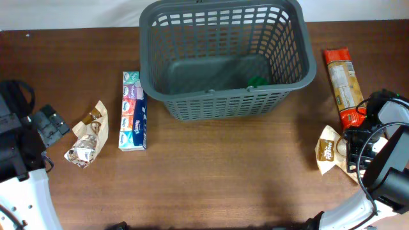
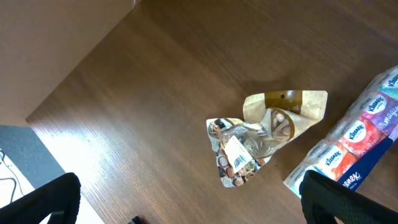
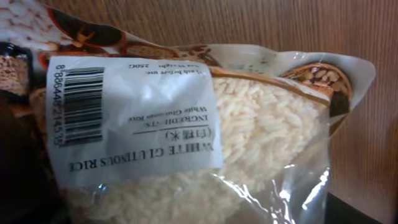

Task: Pack container
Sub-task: 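Close the right gripper on the rice bag and lift it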

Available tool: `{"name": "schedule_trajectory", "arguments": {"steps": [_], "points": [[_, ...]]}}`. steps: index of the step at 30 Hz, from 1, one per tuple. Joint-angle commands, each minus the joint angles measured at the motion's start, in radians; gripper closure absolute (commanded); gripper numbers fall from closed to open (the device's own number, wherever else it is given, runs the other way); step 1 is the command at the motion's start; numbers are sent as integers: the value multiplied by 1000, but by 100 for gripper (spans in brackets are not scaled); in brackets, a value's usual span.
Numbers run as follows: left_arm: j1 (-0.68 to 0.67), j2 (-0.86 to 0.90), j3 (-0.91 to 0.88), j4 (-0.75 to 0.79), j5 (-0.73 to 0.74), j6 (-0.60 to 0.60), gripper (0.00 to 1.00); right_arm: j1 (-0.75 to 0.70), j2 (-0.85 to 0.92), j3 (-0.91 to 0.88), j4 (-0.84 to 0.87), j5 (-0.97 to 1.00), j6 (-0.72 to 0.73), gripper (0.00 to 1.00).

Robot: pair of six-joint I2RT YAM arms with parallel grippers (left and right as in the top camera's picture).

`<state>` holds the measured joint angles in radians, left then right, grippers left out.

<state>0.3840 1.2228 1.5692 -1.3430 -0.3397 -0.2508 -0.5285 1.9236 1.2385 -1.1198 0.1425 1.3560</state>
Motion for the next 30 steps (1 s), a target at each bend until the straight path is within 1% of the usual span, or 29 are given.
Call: {"name": "schedule_trajectory", "arguments": {"steps": [1,2,3,5,7,9,14,15,19,22,30], "points": [[6,-11,16,2,4,2,1,6,8,-6,-10,23,1,12],[6,-11,16,2,4,2,1,6,8,-6,-10,23,1,12],[6,-11,16,2,4,2,1,6,8,-6,-10,23,1,14],[6,-11,16,2,4,2,1,6,8,-6,-10,23,1,30],[6,-11,16,2,4,2,1,6,8,-6,-11,23,1,38],[6,-11,16,2,4,2,1,6,8,-6,-11,23,1,43],[6,-11,16,2,4,2,1,6,8,-6,-10,23,-12,73],[6,-11,16,2,4,2,1,6,8,-6,-10,23,-18,76],[6,-11,16,2,4,2,1,6,8,-6,-11,23,-18,82],[6,-11,16,3,4,2,1,6,8,-6,-9,24,-44,96],[6,-11,16,3,4,2,1,6,8,-6,-10,23,-103,96]]}}
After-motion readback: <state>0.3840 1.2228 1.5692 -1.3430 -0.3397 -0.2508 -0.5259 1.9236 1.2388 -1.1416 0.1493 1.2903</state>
